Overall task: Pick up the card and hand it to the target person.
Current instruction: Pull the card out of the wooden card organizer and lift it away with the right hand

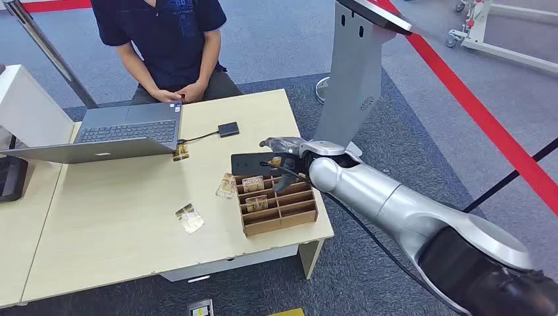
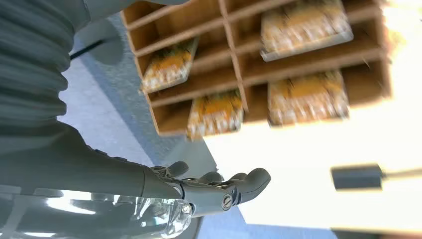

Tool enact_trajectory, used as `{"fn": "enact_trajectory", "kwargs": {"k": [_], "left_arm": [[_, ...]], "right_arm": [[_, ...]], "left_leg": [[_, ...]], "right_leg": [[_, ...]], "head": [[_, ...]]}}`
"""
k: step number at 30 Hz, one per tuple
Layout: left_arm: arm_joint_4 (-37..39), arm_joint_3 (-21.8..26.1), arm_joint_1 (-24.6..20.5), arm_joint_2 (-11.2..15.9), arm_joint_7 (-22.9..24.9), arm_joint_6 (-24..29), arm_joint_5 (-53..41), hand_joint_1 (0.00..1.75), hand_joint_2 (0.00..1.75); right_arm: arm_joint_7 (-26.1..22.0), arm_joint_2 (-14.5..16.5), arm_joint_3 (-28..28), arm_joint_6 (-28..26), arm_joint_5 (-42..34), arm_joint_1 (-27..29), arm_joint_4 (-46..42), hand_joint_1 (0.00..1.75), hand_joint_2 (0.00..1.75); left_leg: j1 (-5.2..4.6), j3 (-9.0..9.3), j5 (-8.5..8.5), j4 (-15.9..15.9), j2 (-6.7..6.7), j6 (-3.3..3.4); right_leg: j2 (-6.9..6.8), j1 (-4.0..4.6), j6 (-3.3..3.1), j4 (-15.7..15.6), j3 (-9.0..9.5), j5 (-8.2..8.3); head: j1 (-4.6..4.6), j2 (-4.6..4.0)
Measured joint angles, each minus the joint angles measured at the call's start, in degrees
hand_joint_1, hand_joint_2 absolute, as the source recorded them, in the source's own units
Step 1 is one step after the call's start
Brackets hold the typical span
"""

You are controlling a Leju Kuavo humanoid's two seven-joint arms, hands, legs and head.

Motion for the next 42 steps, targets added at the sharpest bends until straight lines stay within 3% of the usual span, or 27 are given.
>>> {"fn": "enact_trajectory", "kwargs": {"k": [12, 18, 25, 30, 33, 38, 40, 42], "left_arm": [[0.0, 0.0, 0.01, -0.13, -0.49, 0.02, 0.07, 0.0, 0.0], [-0.01, 0.0, 0.0, -0.18, -0.6, 0.02, -0.17, 0.0, 0.0], [-0.02, 0.0, -0.04, -0.32, -0.67, -0.01, -0.87, 0.0, 0.0], [0.0, -0.02, -0.03, -0.44, -0.58, -0.2, -1.11, 0.0, 0.0], [0.0, -0.05, -0.03, -0.48, -0.43, -0.2, -1.16, 0.0, 0.0], [-0.01, -0.07, -0.03, -0.5, -0.3, -0.18, -1.17, 0.0, 0.0], [0.0, -0.07, -0.03, -0.51, -0.32, -0.17, -1.17, 0.0, 0.0], [0.0, -0.07, -0.03, -0.52, -0.42, -0.17, -1.17, 0.0, 0.0]], "right_arm": [[-1.82, 0.21, -4.83, -7.63, 1.48, -0.3, -2.04, 0.0, 1.75], [0.53, 0.01, -5.35, -14.28, 13.73, 0.13, -2.29, 0.03, 1.75], [0.58, 0.81, -5.38, -15.79, 24.74, 2.6, 1.48, 0.1, 1.75], [0.12, 1.85, -5.45, -16.12, 27.03, 4.06, 5.16, 0.11, 1.75], [-0.21, 2.61, -5.7, -16.15, 27.2, 4.67, 7.14, 0.28, 1.75], [-1.21, 4.06, -6.66, -16.07, 27.32, 5.15, 9.59, 0.87, 1.75], [-1.51, 4.57, -7.0, -15.99, 27.27, 5.17, 10.31, 0.99, 1.75], [-1.77, 5.03, -7.43, -15.92, 27.18, 5.18, 10.99, 1.0, 1.75]], "left_leg": [[0.0, -0.01, 0.0, 0.0, 0.0, 0.0], [0.0, -0.02, 0.0, 0.0, 0.01, 0.0], [0.0, -0.05, 0.0, 0.0, -0.01, 0.0], [0.0, -0.07, 0.0, 0.0, -0.01, 0.0], [0.0, -0.08, 0.0, 0.0, -0.01, 0.0], [0.0, -0.11, 0.0, 0.0, 0.0, 0.0], [0.0, -0.11, 0.0, 0.0, 0.0, 0.0], [0.0, -0.12, 0.0, 0.0, 0.0, 0.0]], "right_leg": [[0.0, 0.0, 0.0, -0.01, -0.02, 0.0], [0.0, 0.0, 0.0, -0.01, -0.03, 0.0], [0.0, 0.0, 0.0, -0.01, -0.04, 0.0], [0.0, 0.0, 0.0, -0.01, -0.06, 0.0], [0.0, 0.0, 0.0, -0.01, -0.08, 0.0], [0.0, 0.0, 0.0, 0.0, -0.11, 0.0], [0.0, 0.0, 0.0, 0.0, -0.12, -0.01], [0.0, 0.0, 0.0, 0.0, -0.12, -0.01]], "head": [[0.01, 0.0], [0.01, 0.0], [0.01, 0.0], [0.01, 0.0], [0.01, 0.0], [0.01, 0.0], [0.01, 0.0], [0.01, 0.0]]}}
